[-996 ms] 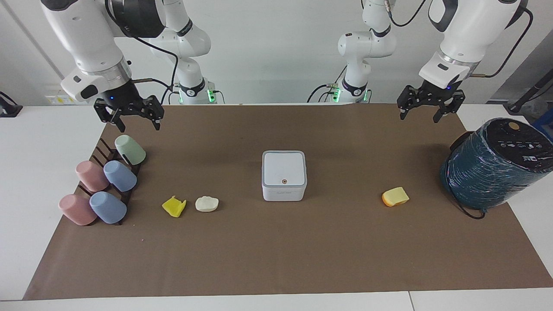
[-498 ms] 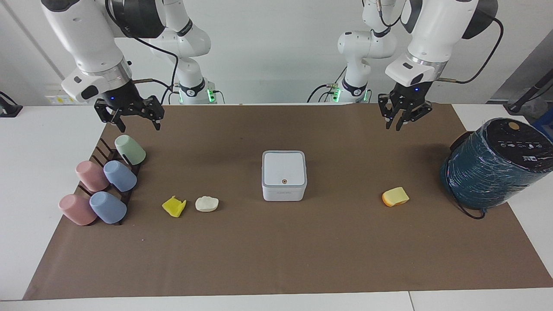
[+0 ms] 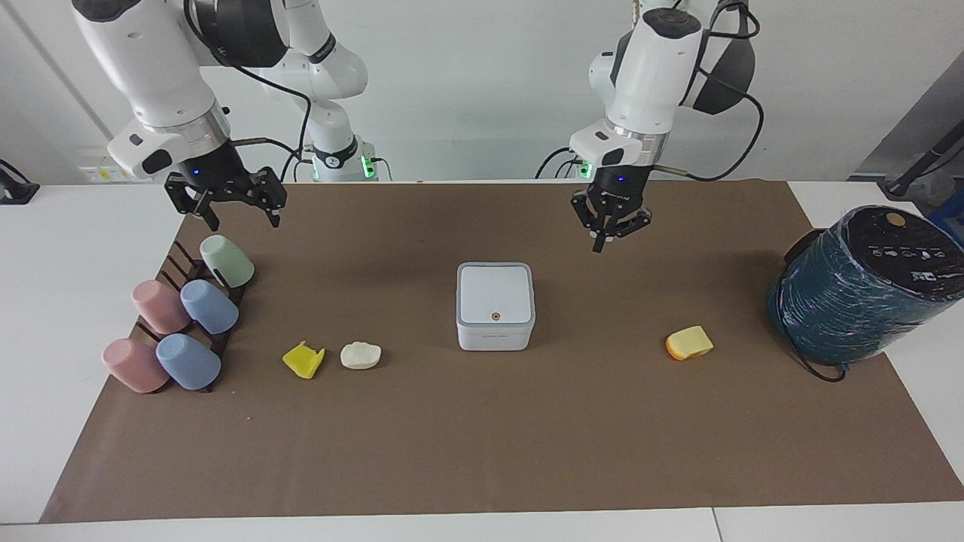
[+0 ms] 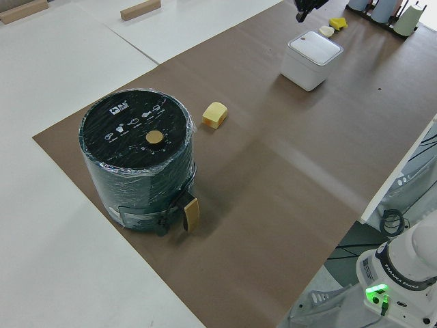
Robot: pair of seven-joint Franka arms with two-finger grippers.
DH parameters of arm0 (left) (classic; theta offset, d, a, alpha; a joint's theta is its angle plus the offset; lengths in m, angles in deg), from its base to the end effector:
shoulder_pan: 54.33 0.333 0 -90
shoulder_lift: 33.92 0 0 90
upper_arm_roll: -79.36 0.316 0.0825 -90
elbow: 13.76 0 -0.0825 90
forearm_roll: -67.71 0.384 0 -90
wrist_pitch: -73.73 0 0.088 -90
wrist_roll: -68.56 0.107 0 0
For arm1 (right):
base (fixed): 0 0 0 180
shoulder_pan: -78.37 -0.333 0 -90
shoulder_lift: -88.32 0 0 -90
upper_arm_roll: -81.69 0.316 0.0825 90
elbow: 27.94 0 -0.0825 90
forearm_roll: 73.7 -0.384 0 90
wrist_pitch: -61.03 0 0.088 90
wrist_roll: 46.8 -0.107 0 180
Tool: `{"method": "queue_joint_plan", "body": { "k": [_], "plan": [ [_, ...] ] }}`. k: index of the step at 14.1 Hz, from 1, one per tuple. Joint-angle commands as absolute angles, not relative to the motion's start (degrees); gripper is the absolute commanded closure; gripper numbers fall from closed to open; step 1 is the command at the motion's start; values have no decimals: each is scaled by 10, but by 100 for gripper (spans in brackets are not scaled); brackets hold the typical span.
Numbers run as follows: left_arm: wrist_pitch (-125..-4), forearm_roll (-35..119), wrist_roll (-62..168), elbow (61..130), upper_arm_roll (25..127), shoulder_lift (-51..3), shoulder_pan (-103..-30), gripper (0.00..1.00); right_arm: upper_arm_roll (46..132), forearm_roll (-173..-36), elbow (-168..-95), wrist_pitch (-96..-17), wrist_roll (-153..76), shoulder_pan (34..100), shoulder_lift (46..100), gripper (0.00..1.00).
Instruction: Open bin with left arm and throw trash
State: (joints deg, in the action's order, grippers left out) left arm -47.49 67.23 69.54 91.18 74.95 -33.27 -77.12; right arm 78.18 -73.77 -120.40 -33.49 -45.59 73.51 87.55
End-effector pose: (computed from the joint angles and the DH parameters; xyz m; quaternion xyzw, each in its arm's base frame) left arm 0.5262 -0.2706 0.5450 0.9613 -0.2395 0.1315 0.0350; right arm 0.5650 0.0137 0.6036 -0.9997 -0.0223 -0.0113 0.0002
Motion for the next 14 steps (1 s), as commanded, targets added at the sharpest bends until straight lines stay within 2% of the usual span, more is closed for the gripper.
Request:
{"method": "queue_joint_plan", "body": {
  "k": [1, 6, 9, 11, 14],
  "plan": [
    [-539, 658, 691, 914, 759, -292, -798, 100, 785, -750, -1219, -340, -452, 742, 887, 0],
    [-629, 658, 656, 911, 759, -238, -836, 100, 786, -751, -1288, -419, -445, 735, 910, 0],
    [-665, 630, 651, 907, 759, -208, -851, 100, 788, -753, -1324, -485, -428, 734, 903, 0],
    [-690, 608, 648, 906, 760, -194, -859, 100, 790, -775, -1359, -570, -407, 725, 879, 0],
    [-721, 607, 649, 900, 760, -173, -859, 100, 792, -791, -1362, -649, -401, 709, 817, 0]
  ]
}}
